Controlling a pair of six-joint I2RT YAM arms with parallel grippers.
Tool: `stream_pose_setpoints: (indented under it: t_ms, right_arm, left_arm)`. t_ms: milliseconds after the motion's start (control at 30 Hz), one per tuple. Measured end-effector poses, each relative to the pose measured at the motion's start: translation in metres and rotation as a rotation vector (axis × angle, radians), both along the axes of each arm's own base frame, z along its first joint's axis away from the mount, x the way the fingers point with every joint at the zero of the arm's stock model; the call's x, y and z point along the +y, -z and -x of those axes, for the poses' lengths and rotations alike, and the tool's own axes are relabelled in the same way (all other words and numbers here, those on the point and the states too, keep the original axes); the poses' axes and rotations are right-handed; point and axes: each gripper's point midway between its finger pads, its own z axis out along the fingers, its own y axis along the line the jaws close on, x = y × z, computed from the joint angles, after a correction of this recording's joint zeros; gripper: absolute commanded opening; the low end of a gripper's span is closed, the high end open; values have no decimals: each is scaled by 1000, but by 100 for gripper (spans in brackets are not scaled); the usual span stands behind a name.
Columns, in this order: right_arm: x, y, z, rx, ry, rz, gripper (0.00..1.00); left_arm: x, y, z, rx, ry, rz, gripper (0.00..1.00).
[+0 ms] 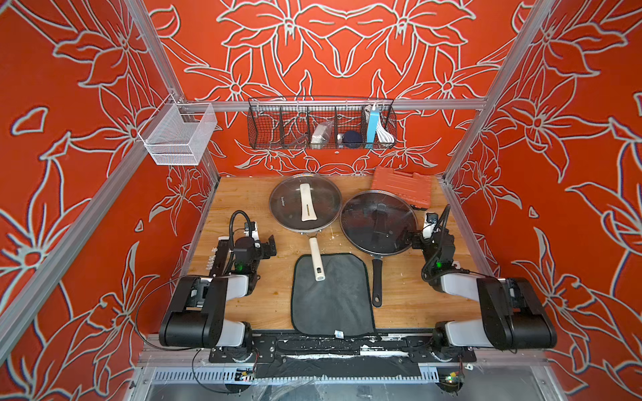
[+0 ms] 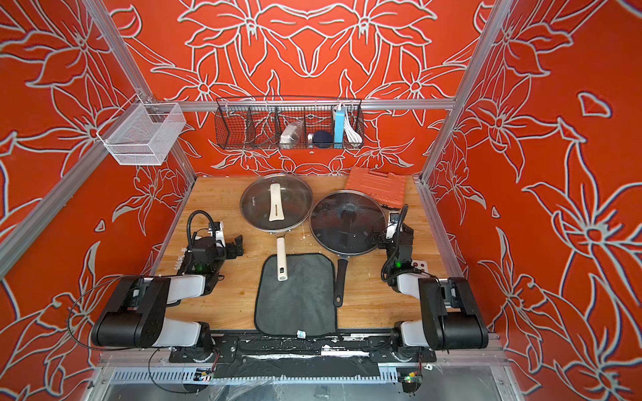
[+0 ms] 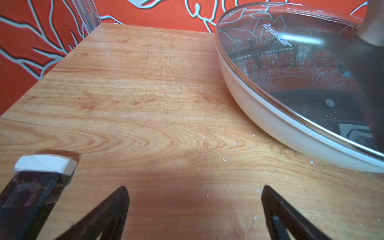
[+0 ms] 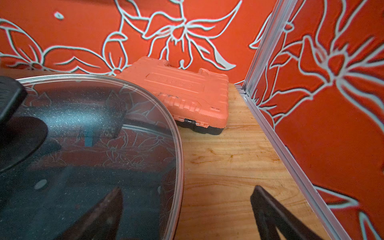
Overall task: Wipe the pot lid with a cloth
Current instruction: Pick up the pot lid from the cooking pot.
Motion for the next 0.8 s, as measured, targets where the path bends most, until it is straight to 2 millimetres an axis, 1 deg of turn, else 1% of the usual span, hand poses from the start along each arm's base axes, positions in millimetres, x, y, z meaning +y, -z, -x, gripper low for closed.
stream_pose_setpoints:
  t_ms: [433, 800]
  right_arm:
    - [0, 0, 0, 1, 0, 0, 97]
    - [-5, 2, -1, 16, -2, -8, 97]
  left_arm:
    - [0, 0, 0, 0, 0, 0, 98]
    - [0, 1, 0, 3, 3, 2, 98]
